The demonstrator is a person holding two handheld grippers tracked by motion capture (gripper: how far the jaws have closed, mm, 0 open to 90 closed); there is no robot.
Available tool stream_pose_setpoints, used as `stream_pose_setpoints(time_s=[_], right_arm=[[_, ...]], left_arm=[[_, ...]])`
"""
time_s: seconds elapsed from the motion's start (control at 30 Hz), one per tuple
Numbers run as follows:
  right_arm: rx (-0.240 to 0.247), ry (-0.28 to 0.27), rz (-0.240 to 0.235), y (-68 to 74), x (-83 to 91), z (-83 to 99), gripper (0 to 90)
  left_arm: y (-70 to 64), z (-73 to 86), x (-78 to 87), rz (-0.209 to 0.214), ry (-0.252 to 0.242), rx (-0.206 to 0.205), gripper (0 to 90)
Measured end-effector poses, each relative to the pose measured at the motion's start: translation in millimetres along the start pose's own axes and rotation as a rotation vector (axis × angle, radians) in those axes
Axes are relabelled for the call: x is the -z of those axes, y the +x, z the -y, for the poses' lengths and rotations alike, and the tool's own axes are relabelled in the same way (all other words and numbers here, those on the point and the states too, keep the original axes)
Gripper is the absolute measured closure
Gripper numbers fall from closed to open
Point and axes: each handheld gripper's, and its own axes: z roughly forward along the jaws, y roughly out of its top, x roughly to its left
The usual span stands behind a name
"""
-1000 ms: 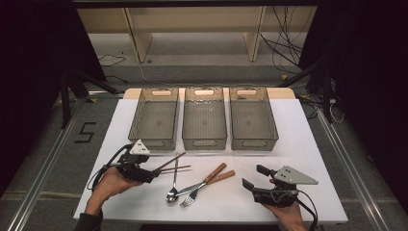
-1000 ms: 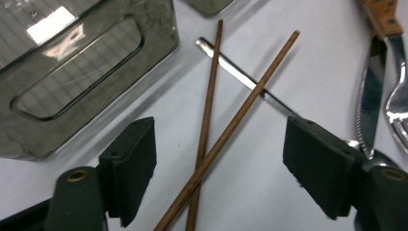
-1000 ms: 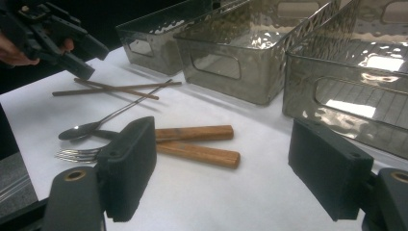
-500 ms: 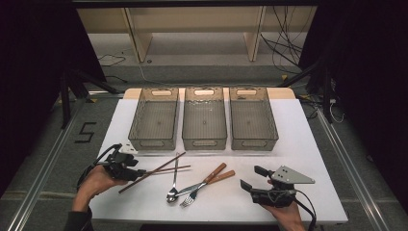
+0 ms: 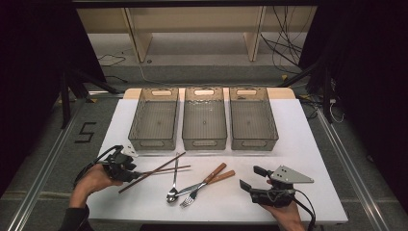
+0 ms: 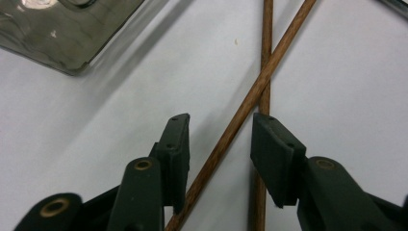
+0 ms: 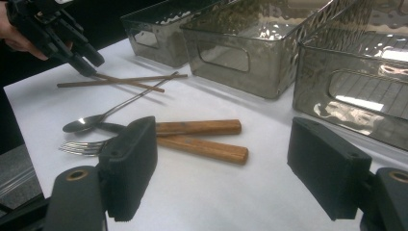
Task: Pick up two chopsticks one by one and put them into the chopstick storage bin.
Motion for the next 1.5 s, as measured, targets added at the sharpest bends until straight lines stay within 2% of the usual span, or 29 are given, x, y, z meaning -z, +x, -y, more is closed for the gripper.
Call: stream_pose_setpoints(time_s=[0.27,0.43,0.63,0.67,0.87,1.03,1.3,1.5], right_arm=[[-0.003,0.002,0.000,-0.2,-0.6,0.0,26.7],[-0.012,-0.005,0.002,-2.3,0.5,-0.3,26.8],[-0.007,0.000,0.009,-2.1,0.2,-0.4,27.0],[-0.008,0.001,0.009,-2.1,0.3,-0.4,27.0],[-0.007,0.003,0.010,-2.0,0.4,-0.5,27.1],[-0.010,0.004,0.009,-2.3,0.6,-0.4,27.1],[-0.009,0.005,0.010,-2.3,0.4,-0.4,27.1],[-0.010,0.005,0.009,-2.4,0.7,-0.4,27.1]], left_arm=[[4.1,-1.3,-7.9,0.028,0.081,-0.021,64.0],[7.1,-1.1,-9.0,0.059,0.087,-0.020,67.6],[7.2,-4.8,-8.9,0.078,0.122,-0.073,71.9],[6.1,-4.9,-9.2,0.081,0.119,-0.072,73.3],[1.7,-5.1,-9.2,0.085,0.117,-0.127,82.4],[0.5,-5.0,-8.7,0.079,0.117,-0.158,83.4],[0.8,-4.3,-5.9,0.074,0.084,-0.144,84.3],[-2.2,-4.9,6.2,0.061,0.052,-0.143,84.4]])
